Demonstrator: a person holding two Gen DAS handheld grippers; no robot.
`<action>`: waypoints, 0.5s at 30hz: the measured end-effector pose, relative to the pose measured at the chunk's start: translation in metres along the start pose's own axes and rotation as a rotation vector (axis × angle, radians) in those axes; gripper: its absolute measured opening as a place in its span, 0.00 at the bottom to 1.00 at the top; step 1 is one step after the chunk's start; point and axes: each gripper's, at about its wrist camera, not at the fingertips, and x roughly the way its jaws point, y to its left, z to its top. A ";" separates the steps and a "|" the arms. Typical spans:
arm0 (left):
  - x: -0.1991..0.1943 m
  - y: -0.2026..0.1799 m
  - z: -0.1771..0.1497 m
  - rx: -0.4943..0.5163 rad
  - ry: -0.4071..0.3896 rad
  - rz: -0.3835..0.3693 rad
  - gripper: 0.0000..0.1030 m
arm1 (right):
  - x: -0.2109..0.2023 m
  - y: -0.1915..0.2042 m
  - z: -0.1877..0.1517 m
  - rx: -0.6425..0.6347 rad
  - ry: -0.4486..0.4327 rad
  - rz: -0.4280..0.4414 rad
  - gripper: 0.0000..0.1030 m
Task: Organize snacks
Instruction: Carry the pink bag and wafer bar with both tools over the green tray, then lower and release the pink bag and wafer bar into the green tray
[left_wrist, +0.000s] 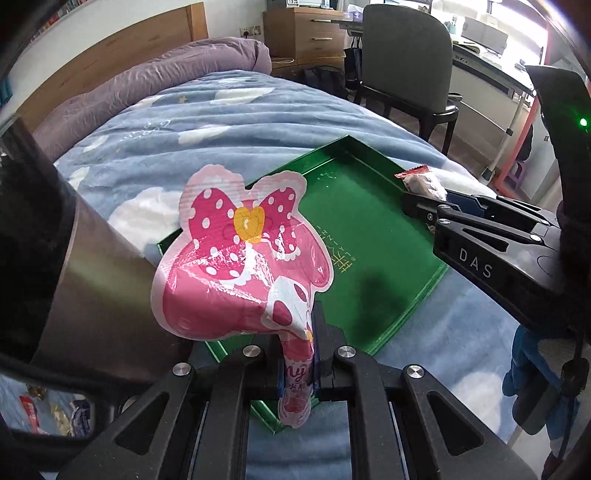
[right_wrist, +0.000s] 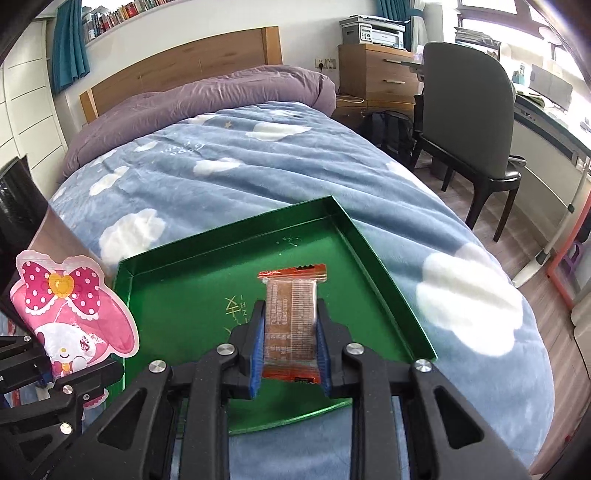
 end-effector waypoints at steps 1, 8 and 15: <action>0.010 0.002 0.001 -0.007 0.013 0.000 0.07 | 0.009 -0.002 0.000 0.001 0.008 -0.007 0.49; 0.049 0.006 -0.002 -0.037 0.063 -0.028 0.08 | 0.048 -0.016 -0.003 0.015 0.052 -0.047 0.50; 0.067 0.005 -0.005 -0.050 0.093 -0.050 0.08 | 0.058 -0.018 -0.010 -0.009 0.084 -0.078 0.50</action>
